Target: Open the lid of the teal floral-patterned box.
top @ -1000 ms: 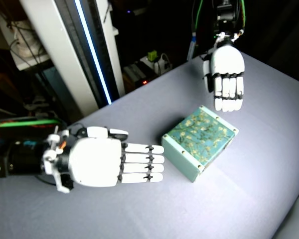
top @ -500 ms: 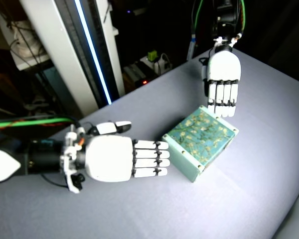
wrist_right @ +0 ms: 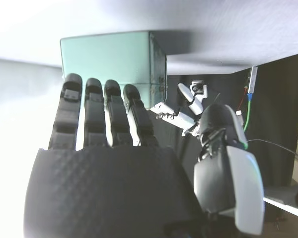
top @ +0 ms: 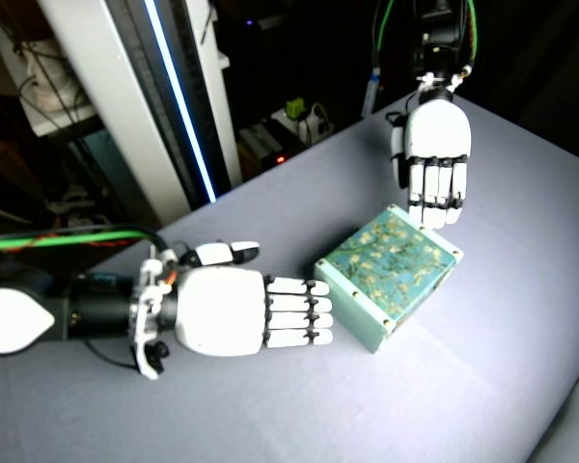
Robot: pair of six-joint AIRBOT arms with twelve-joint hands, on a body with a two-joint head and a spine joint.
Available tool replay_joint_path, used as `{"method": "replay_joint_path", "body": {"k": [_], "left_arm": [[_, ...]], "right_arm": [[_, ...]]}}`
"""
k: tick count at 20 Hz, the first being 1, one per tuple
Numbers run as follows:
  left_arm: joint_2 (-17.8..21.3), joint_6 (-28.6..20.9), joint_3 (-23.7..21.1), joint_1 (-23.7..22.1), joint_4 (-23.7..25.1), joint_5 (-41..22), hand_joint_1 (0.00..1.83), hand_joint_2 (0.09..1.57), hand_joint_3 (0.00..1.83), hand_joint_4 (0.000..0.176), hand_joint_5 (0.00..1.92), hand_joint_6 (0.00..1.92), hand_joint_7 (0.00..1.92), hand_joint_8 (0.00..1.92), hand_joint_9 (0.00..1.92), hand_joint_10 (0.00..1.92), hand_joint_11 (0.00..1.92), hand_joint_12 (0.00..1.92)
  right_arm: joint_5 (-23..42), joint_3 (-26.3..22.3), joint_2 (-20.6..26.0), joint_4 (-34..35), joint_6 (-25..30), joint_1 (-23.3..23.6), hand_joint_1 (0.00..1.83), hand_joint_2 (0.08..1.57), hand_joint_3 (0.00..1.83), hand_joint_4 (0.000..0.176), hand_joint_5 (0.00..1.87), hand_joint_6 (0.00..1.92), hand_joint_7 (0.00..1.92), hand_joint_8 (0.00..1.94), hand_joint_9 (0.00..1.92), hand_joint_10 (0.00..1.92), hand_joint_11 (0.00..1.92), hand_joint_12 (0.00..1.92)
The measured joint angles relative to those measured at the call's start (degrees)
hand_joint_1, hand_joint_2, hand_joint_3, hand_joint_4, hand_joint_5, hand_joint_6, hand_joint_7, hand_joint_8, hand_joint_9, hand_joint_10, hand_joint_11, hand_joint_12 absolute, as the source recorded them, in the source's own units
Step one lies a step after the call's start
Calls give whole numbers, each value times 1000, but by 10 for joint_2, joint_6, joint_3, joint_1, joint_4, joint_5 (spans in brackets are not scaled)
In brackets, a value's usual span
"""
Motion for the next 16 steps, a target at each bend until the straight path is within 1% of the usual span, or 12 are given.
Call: {"method": "replay_joint_path", "body": {"k": [1, 2, 3, 4, 6, 7, 8, 10, 12, 14, 15, 16], "left_arm": [[0, 0, 0, 0, 0, -3, 736, 1511, 2, 0, 23, 0, 452, 17, 764, 611, 427, 1458], [1, 0, -1, 1, -5, -7, 814, 1493, 0, 4, 17, 0, 626, 32, 760, 925, 445, 1504], [3, 0, -5, 3, -10, -13, 802, 1507, 0, 0, 8, 0, 390, 18, 500, 405, 128, 1485], [3, 0, -5, 4, -14, -16, 802, 1507, 0, 0, 8, 0, 390, 18, 500, 405, 128, 1485], [4, 0, -5, 5, -19, -30, 724, 1512, 5, 0, 50, 3, 273, 8, 332, 96, 4, 1253], [5, 0, -5, 7, -23, -39, 783, 1501, 0, 0, 70, 5, 245, 3, 511, 156, 128, 1440], [6, -1, -6, 7, -33, -48, 670, 1548, 15, 0, 12, 8, 113, 11, 179, 18, 4, 923], [6, -2, -6, 8, -44, -58, 743, 1540, 4, 0, 9, 4, 52, 8, 224, 18, 0, 1084], [6, -2, -6, 8, -56, -71, 740, 1533, 0, 0, 5, 0, 47, 2, 257, 9, 0, 1073], [6, -1, -6, 9, -68, -80, 711, 1511, 0, 0, 67, 12, 78, 8, 152, 15, 0, 730], [6, 0, -6, 9, -74, -83, 711, 1511, 0, 0, 67, 12, 78, 8, 152, 15, 0, 730], [5, 3, -6, 9, -85, -89, 525, 1539, 8, 0, 88, 8, 100, 6, 104, 4, 0, 459]], "right_arm": [[2, -2, 0, 3, 0, 0, 0, 1261, 16, 0, 0, 0, 0, 0, 0, 0, 38, 18], [6, -2, 1, 10, 0, 0, 0, 1241, 5, 0, 0, 0, 0, 0, 20, 8, 96, 44], [9, -2, 2, 18, 0, 0, 0, 1237, 3, 0, 0, 0, 0, 0, 6, 2, 84, 40], [13, -2, 3, 25, 0, 0, 0, 1237, 3, 0, 0, 0, 0, 0, 6, 2, 84, 40], [23, -2, 6, 41, 0, 0, 0, 1205, 0, 0, 0, 0, 0, 0, 33, 12, 102, 49], [28, -2, 7, 53, 0, 0, 0, 1184, 0, 0, 0, 0, 0, 0, 38, 13, 117, 55], [33, -2, 7, 65, 0, 0, 0, 1217, 0, 0, 7, 3, 2, 1, 9, 0, 52, 28], [40, -2, 7, 85, -5, 0, 0, 1203, 0, 0, 19, 7, 5, 2, 0, 0, 25, 16], [43, -3, 7, 111, -17, 0, 0, 1182, 0, 0, 39, 12, 25, 8, 37, 13, 57, 30], [51, -4, 7, 130, -27, 0, 0, 1215, 2, 0, 52, 15, 44, 14, 47, 14, 61, 31], [53, -5, 7, 136, -30, 0, 0, 1215, 2, 0, 52, 15, 44, 14, 47, 14, 61, 31], [59, -6, 5, 147, -35, 0, 0, 1257, 20, 0, 74, 20, 57, 16, 55, 15, 67, 34]]}}
